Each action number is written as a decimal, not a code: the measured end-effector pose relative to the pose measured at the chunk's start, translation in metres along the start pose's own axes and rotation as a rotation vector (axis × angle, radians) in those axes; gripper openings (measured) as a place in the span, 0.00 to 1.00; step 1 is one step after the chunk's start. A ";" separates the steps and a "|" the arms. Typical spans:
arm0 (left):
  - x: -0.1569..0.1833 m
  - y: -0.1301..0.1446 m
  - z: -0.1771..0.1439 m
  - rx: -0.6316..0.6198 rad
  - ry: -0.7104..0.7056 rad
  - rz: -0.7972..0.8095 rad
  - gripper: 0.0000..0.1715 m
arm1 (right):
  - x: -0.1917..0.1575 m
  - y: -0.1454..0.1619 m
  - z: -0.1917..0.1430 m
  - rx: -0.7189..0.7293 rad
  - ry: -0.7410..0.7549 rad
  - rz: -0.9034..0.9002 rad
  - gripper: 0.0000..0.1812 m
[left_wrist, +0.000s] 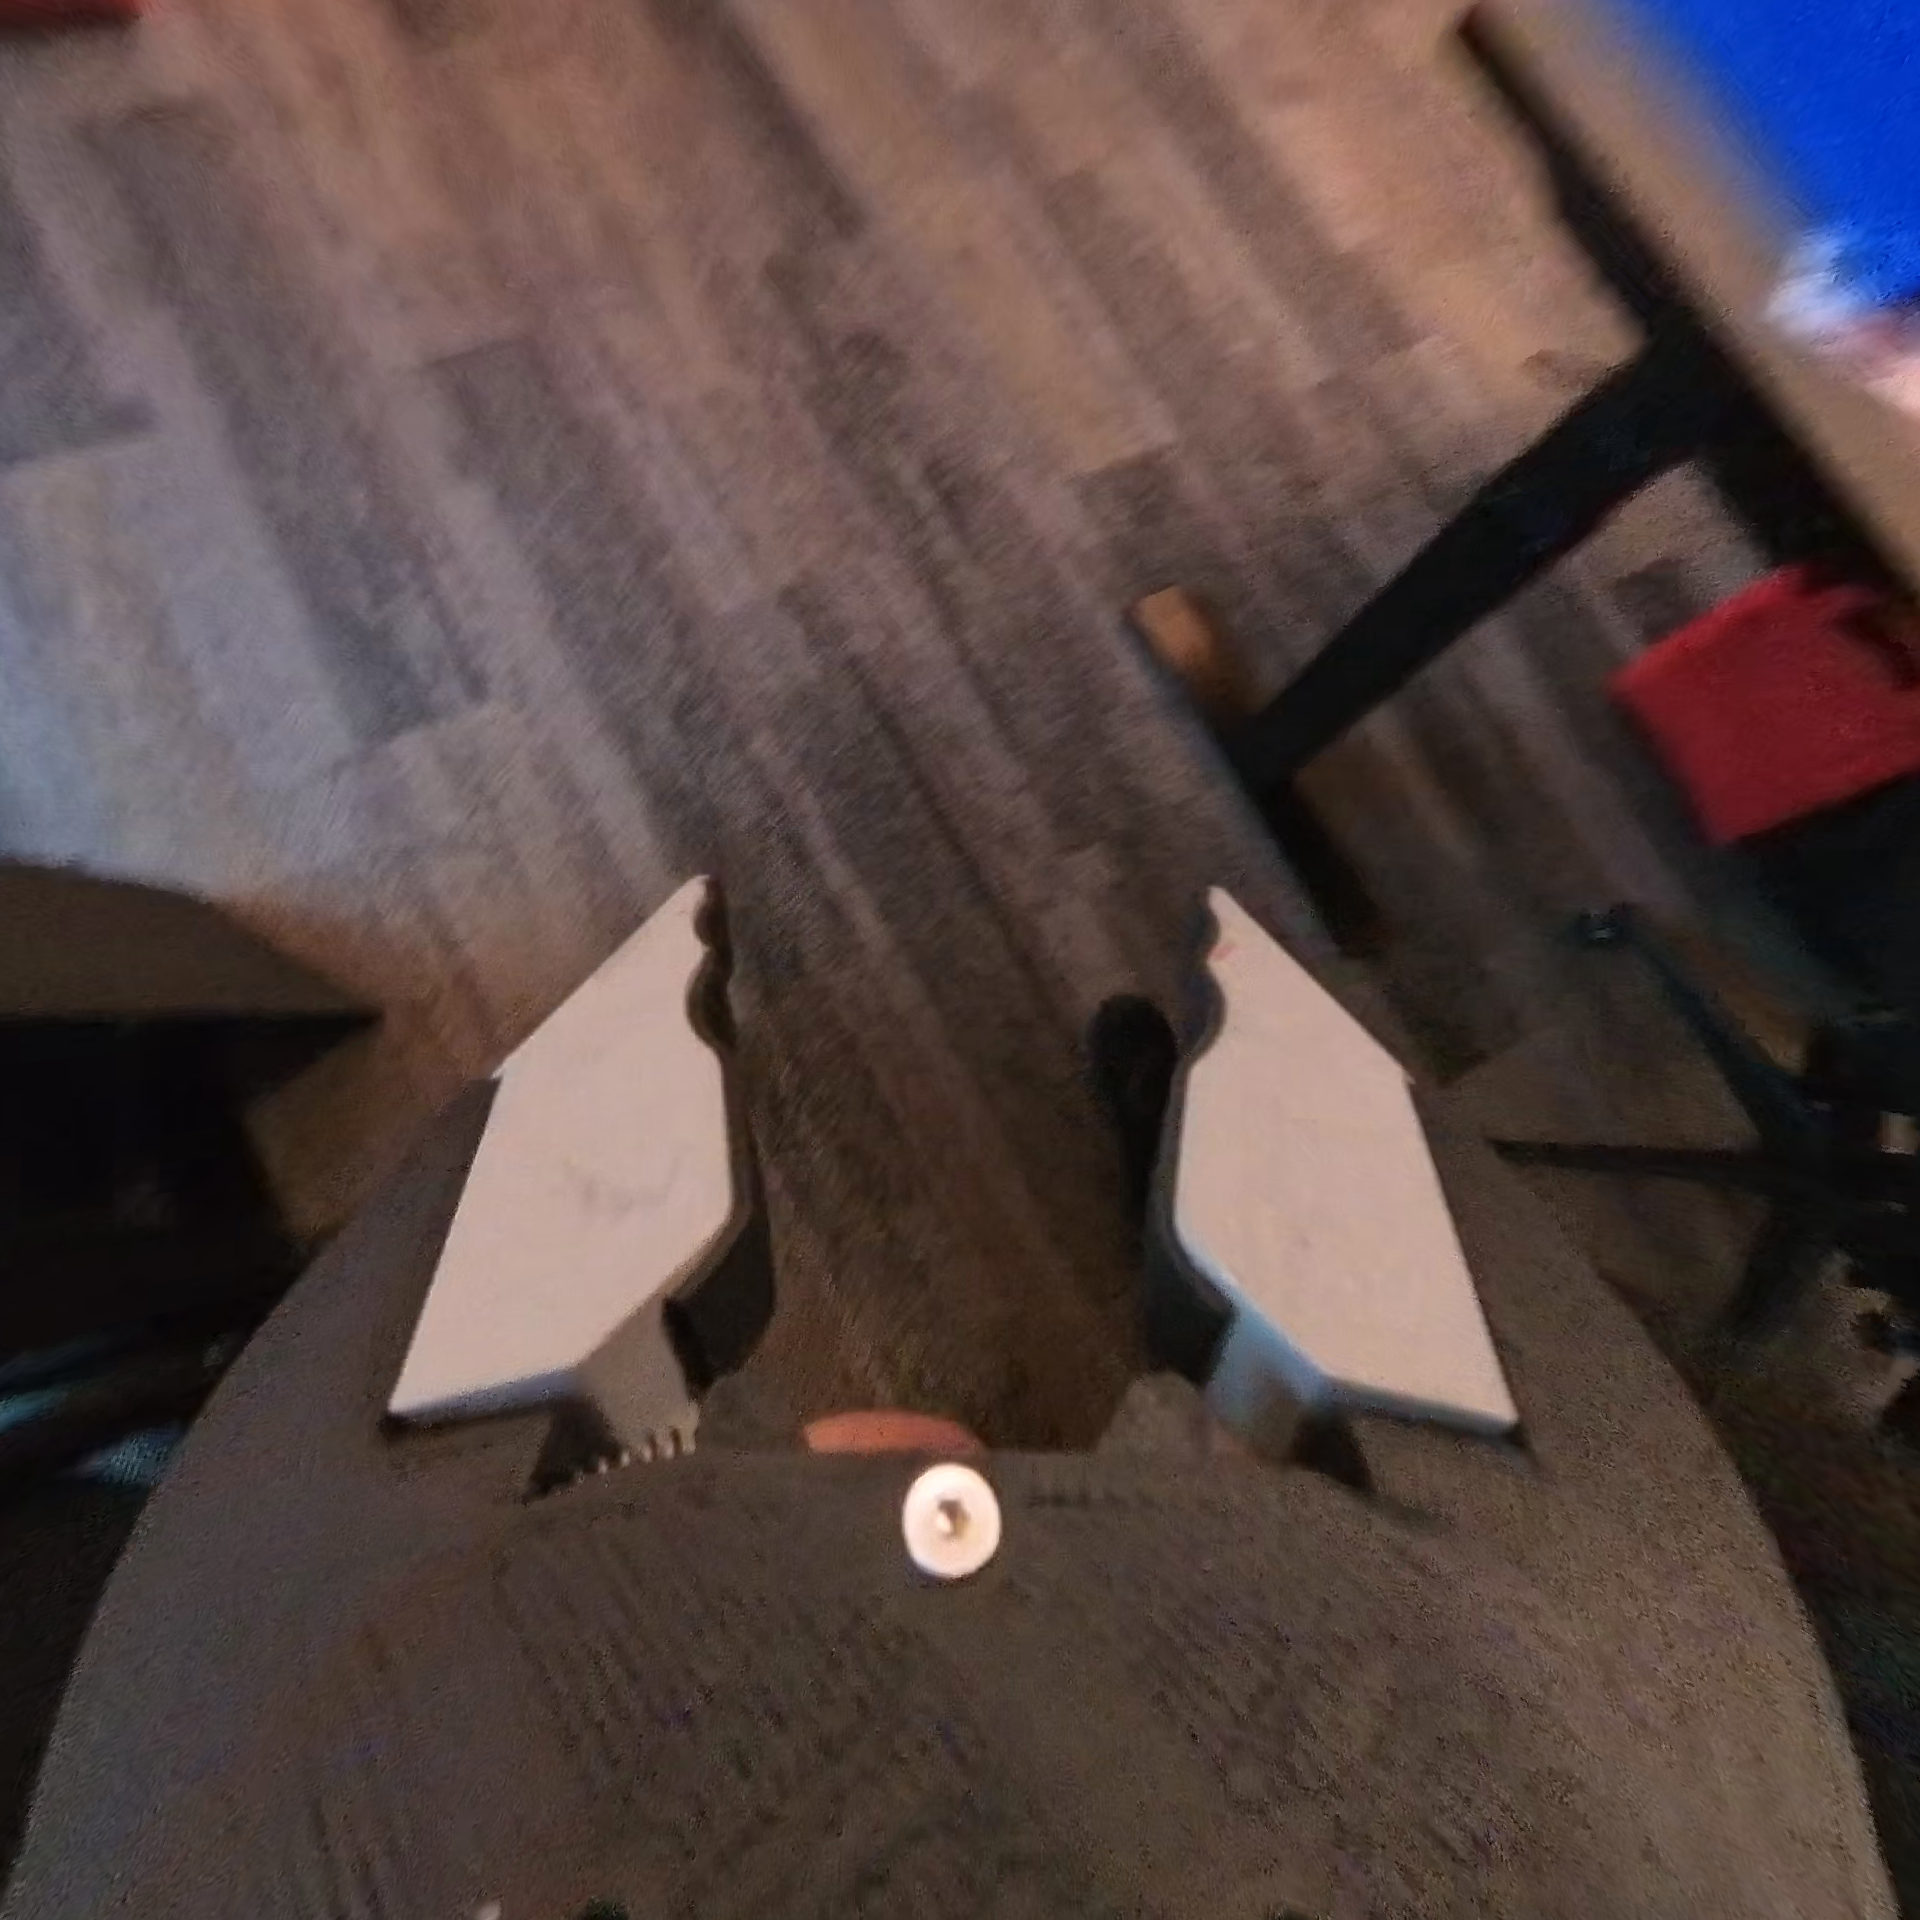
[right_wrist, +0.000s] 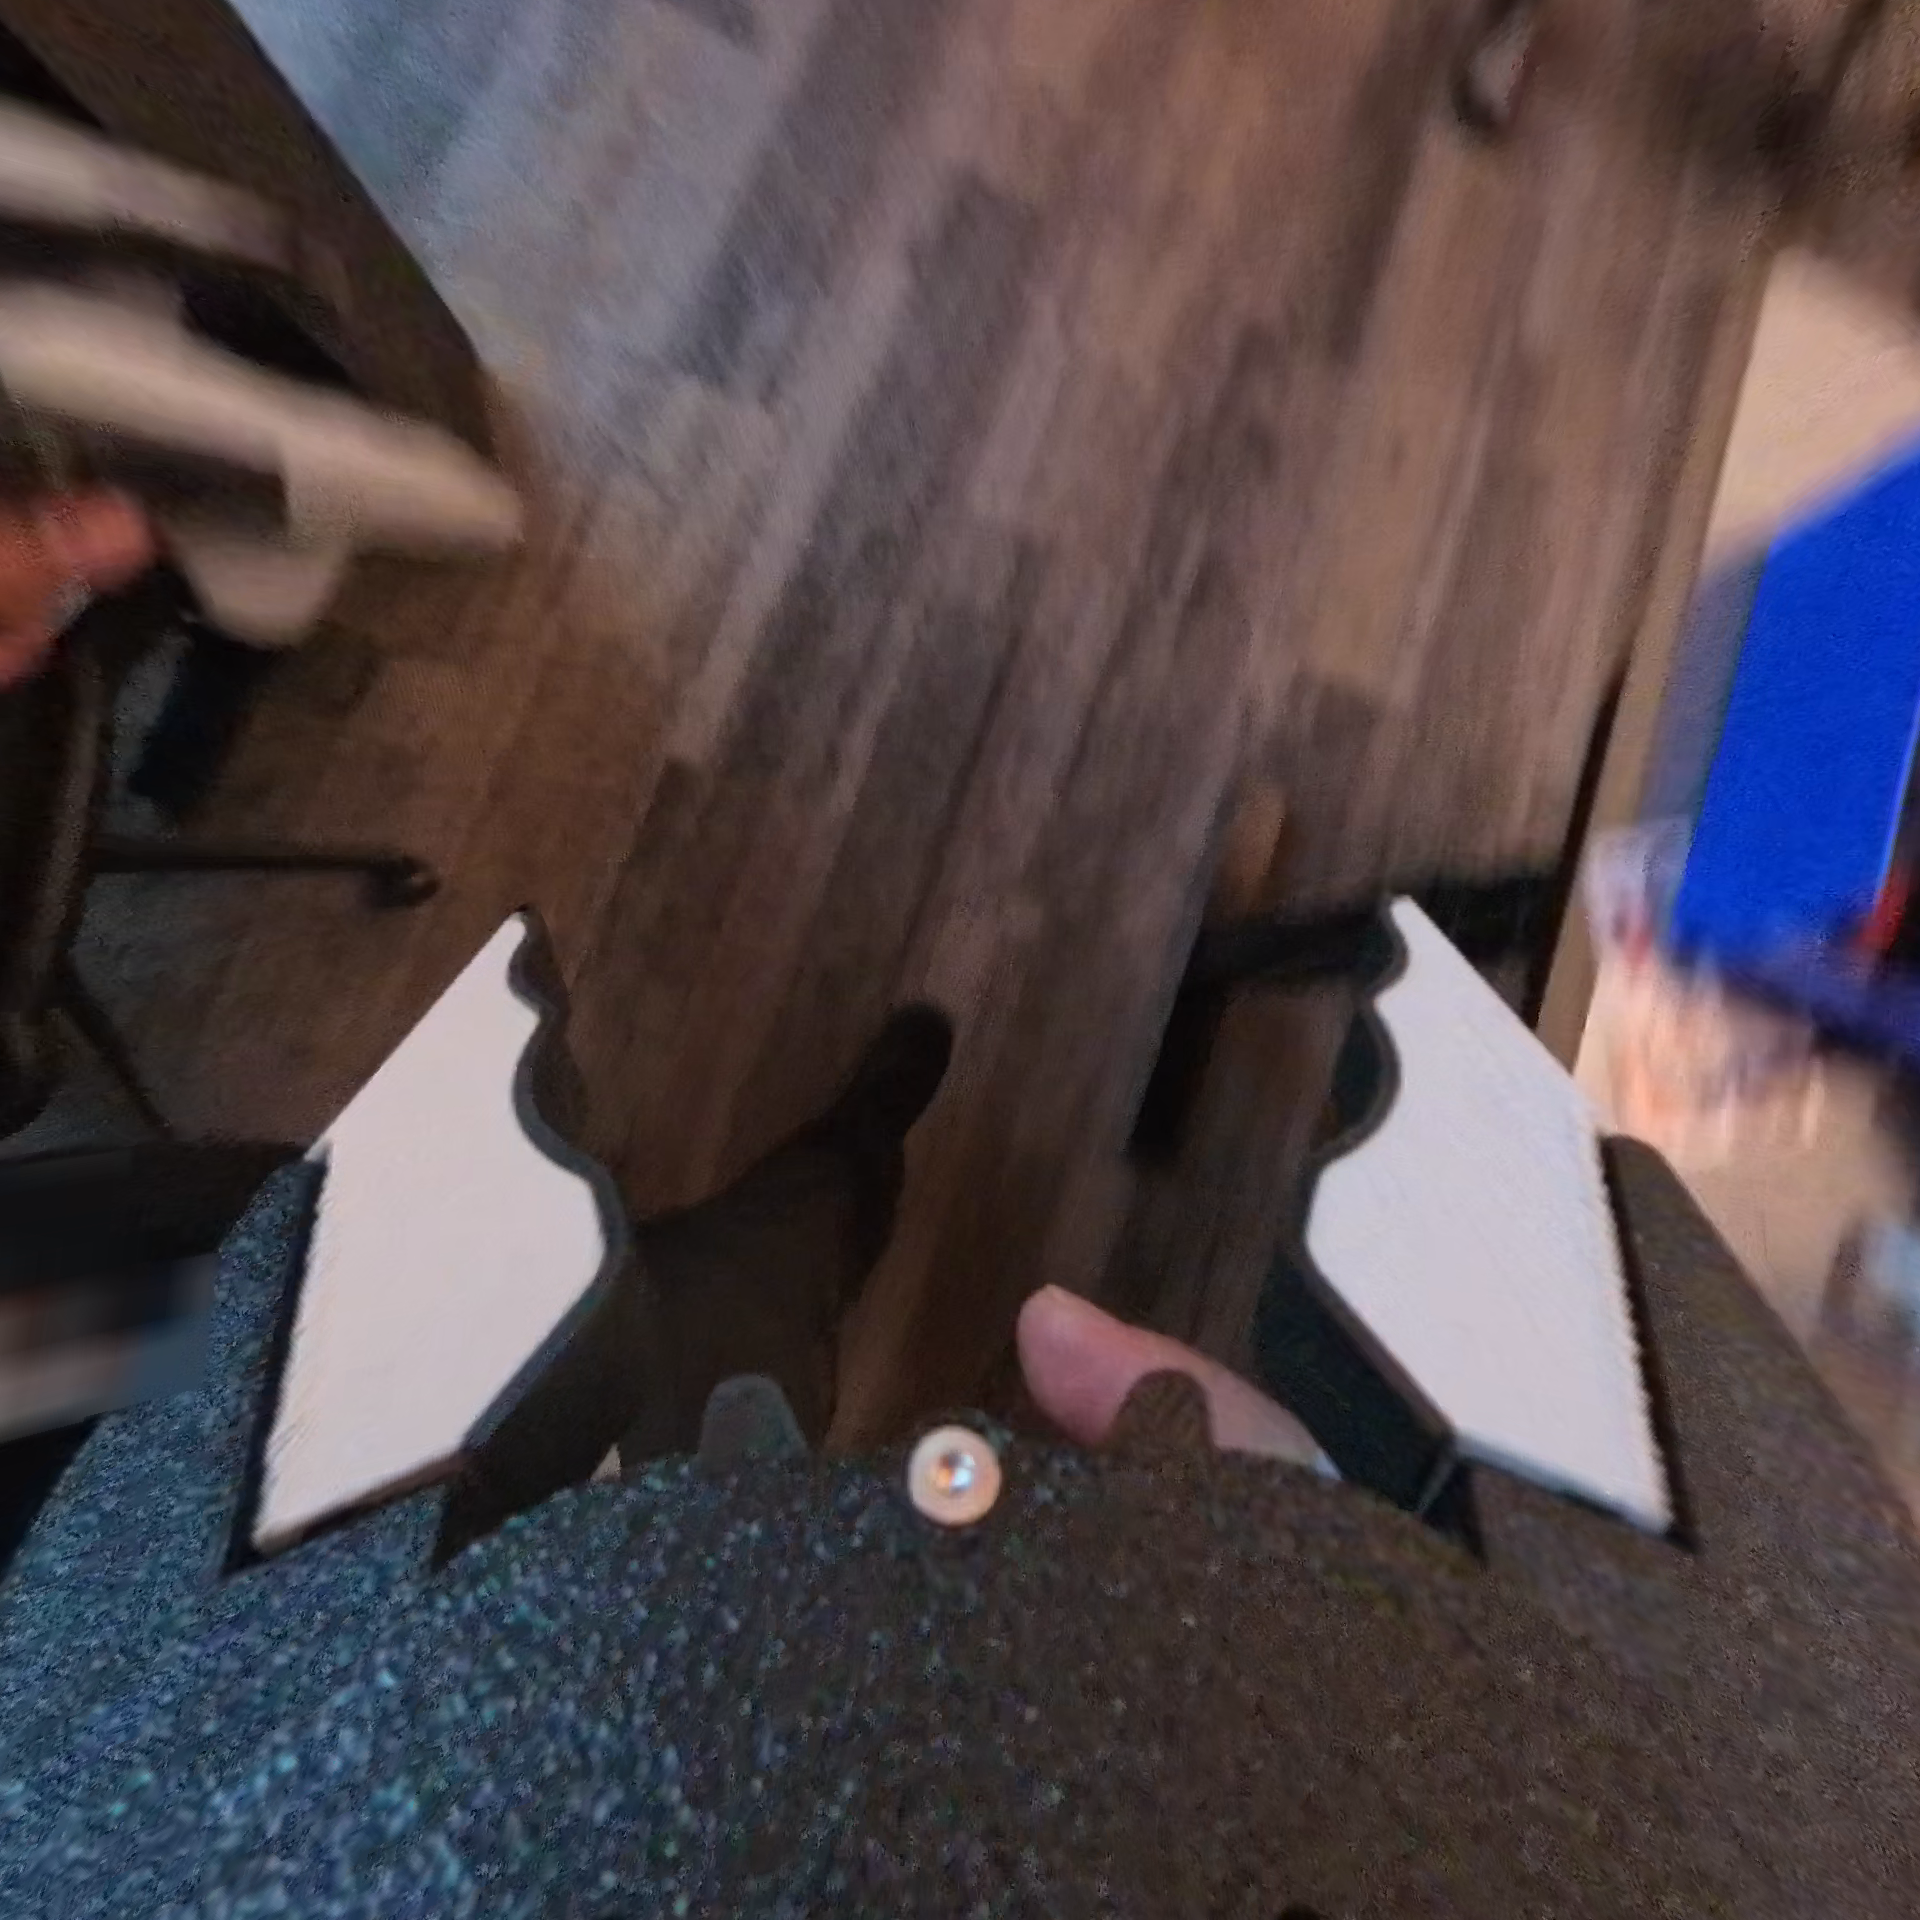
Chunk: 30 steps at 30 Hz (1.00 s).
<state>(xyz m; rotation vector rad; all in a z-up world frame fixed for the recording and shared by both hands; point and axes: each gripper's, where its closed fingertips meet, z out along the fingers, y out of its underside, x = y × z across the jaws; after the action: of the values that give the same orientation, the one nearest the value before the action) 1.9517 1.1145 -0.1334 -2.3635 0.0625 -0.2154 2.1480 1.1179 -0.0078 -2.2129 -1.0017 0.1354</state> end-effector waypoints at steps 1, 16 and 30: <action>-0.024 0.015 0.012 -0.061 -0.043 -0.024 0.50 | 0.010 -0.050 0.029 0.071 -0.049 -0.068 0.80; -0.381 -0.213 0.117 0.198 -0.390 -0.519 0.51 | -0.086 -0.371 0.505 -0.078 -0.553 -0.726 0.74; -0.847 -0.349 0.224 0.029 -0.570 -0.601 0.48 | -0.237 -0.783 0.823 0.041 -0.803 -0.808 0.61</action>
<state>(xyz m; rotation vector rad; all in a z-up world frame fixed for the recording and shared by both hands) 1.1500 1.6103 -0.1650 -2.2669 -0.9170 0.1797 1.2016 1.7683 -0.1755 -1.5351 -2.2091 0.6862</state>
